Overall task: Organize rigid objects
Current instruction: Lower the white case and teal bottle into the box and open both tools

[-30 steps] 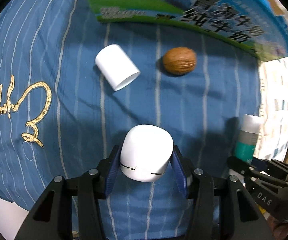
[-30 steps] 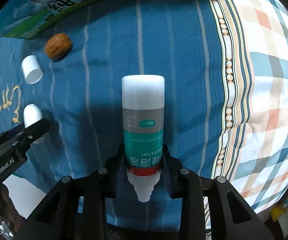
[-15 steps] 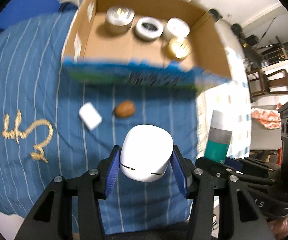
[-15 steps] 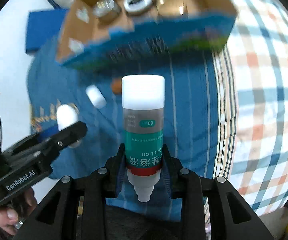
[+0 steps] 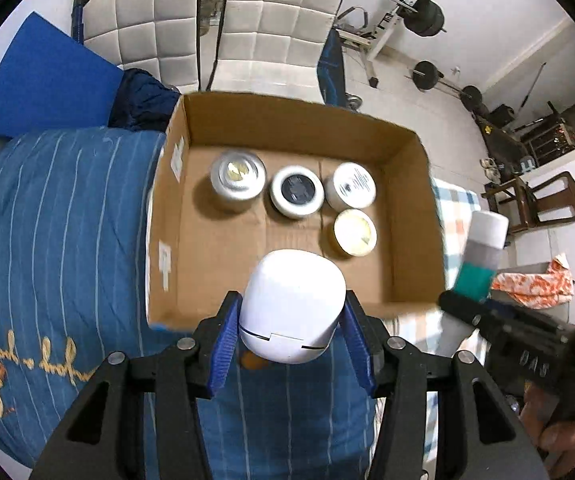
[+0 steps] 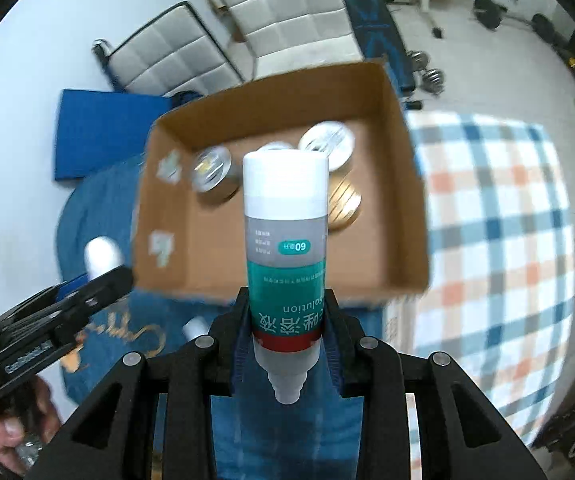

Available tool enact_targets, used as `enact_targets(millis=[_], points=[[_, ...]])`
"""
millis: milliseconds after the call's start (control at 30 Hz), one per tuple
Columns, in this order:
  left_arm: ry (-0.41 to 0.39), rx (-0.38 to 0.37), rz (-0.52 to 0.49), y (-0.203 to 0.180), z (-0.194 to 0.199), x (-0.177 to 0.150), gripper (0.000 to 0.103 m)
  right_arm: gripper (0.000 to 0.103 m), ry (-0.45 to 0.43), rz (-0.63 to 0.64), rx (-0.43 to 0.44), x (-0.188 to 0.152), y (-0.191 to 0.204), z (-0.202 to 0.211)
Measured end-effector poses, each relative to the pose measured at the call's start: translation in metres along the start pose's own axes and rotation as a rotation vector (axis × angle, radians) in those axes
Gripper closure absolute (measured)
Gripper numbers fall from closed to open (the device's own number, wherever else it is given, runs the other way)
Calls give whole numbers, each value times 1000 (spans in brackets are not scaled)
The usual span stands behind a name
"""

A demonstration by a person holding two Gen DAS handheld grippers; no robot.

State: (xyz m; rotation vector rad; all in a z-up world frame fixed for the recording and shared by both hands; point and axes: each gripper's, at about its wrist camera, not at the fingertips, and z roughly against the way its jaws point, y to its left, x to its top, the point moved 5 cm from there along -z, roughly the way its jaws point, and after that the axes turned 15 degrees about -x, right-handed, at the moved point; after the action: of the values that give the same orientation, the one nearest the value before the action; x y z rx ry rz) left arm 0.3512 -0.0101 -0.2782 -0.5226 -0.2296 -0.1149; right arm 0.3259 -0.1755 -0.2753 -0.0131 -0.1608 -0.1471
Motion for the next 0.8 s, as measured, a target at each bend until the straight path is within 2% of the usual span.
enact_targets(millis=[200,333,600,700,800], points=[[25,46,21,18,-27,32,56,69,56,-9,-130,46,-9,-45],[64,78,36,32,-54,43,56,69,128,3,-189,60,-11,-88],[195,124,68,59,-114,36,56,69,204,34,-306,68,-3,-153],[248,141,74,68,-136,30,56,68,196,68,-372,70,4,-164],[297,154,86,77,-155,25,56,68,209,72,-401,71,10,-173]])
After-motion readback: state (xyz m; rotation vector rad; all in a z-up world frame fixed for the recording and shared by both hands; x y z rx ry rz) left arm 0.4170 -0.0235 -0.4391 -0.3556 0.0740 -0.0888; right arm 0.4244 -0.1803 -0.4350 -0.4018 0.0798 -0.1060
